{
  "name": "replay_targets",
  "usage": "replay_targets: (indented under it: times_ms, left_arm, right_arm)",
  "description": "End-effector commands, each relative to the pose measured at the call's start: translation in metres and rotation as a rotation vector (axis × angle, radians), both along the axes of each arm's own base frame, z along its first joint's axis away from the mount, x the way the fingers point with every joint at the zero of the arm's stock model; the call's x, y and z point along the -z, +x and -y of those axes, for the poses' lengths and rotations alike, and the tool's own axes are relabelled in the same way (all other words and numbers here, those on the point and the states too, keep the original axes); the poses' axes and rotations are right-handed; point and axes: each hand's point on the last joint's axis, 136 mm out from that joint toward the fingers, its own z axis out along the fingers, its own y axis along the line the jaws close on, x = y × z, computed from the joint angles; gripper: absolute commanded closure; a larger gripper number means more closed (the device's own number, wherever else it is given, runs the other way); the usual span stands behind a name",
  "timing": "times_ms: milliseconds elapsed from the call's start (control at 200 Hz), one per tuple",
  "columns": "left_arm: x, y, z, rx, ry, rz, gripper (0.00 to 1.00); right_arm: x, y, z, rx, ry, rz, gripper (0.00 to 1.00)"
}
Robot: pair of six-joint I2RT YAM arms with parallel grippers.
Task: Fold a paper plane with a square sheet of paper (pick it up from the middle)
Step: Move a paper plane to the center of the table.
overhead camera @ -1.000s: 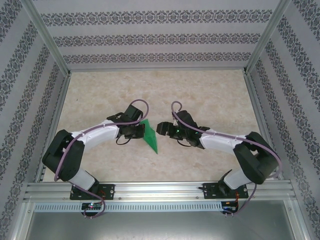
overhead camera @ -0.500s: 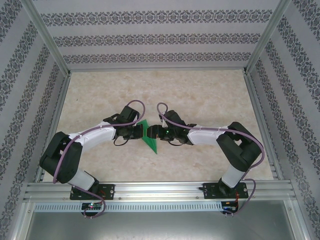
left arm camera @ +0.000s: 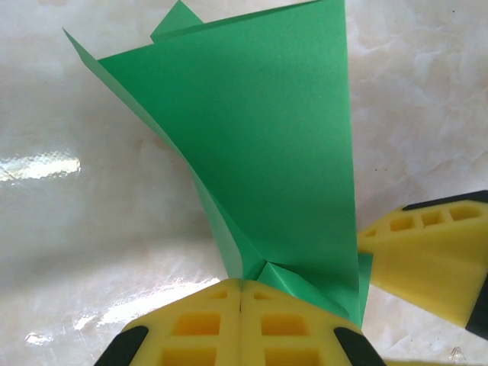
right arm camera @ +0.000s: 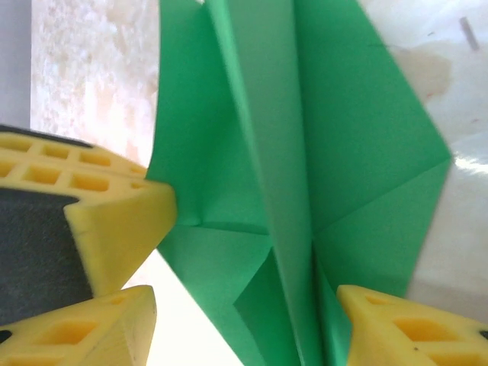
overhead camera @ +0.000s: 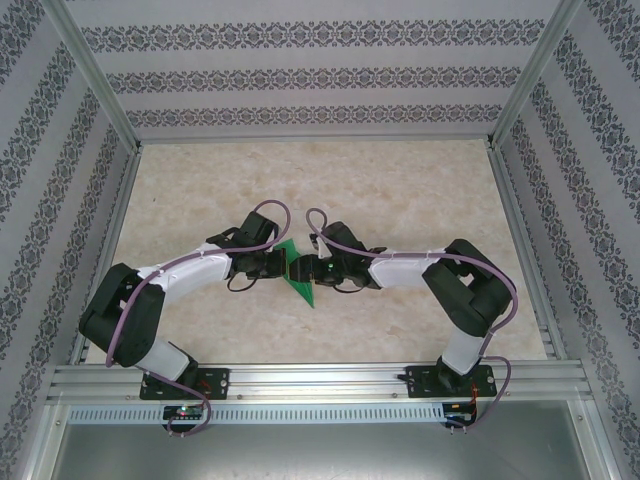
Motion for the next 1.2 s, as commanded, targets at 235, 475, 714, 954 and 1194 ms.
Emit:
replay_targets:
  times_ms: [235,475,714,954,1194]
  left_arm:
    - [-0.013,0.008,0.006,0.009,-0.045,0.044,0.99]
    - [-0.014,0.007,0.006,0.009,-0.046,0.042,0.99]
    - [-0.015,0.007,0.006,0.011,-0.047,0.042,0.99]
    - [-0.015,0.007,0.005,0.007,-0.046,0.041,0.98]
    - [-0.026,0.006,0.008,0.003,-0.079,0.052,0.90]
  right_arm:
    - [0.004,-0.003,-0.007,-0.060,-0.054,0.029,0.48]
    - [0.012,0.002,-0.005,-0.056,-0.121,0.041,0.56]
    - [0.021,0.000,-0.006,-0.078,-0.167,0.035,0.62]
    - [0.028,0.001,-0.007,-0.093,-0.222,0.038,0.72]
    - [0.012,0.006,0.001,-0.070,-0.304,0.092,0.88]
